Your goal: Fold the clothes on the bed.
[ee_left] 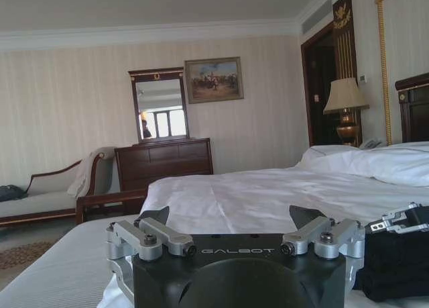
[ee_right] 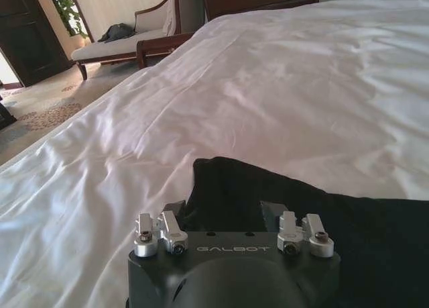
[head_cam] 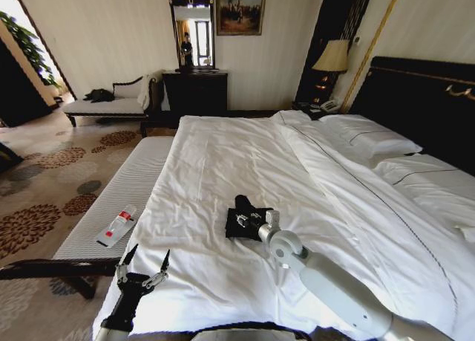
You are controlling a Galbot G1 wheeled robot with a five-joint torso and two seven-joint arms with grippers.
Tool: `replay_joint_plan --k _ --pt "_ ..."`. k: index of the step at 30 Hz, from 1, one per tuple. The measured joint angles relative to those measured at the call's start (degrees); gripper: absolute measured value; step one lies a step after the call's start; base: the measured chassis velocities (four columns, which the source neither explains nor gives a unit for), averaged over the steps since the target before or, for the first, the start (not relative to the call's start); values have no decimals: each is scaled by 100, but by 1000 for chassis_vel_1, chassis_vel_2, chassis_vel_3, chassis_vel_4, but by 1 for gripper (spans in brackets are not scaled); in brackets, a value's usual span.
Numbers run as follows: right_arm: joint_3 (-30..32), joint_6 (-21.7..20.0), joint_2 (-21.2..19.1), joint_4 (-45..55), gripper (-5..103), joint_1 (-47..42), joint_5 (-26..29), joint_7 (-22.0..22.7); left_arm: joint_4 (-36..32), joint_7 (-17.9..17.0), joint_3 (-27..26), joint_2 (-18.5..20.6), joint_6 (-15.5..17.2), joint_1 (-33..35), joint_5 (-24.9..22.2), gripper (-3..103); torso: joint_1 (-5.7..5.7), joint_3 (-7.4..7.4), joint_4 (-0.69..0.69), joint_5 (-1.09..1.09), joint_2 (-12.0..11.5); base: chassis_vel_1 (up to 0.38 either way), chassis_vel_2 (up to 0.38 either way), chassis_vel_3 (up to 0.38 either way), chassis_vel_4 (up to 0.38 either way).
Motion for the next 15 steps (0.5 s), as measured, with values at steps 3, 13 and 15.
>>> replay_joint_plan --k 3,13,15 --pt "20 30 -62 97 72 -94 -41 -47 0 0 0 0 0 0 0 100 0 0 -1 1 0 0 0 0 0" --pt "697 1201 26 3 100 -336 -364 -768 0 0 0 0 0 0 0 100 0 -1 -1 0 0 0 0 0 0" --pt "694 1602 158 -542 100 -305 -1048 -1039 0 0 0 0 0 0 0 100 0 -1 -1 0 0 0 0 0 0"
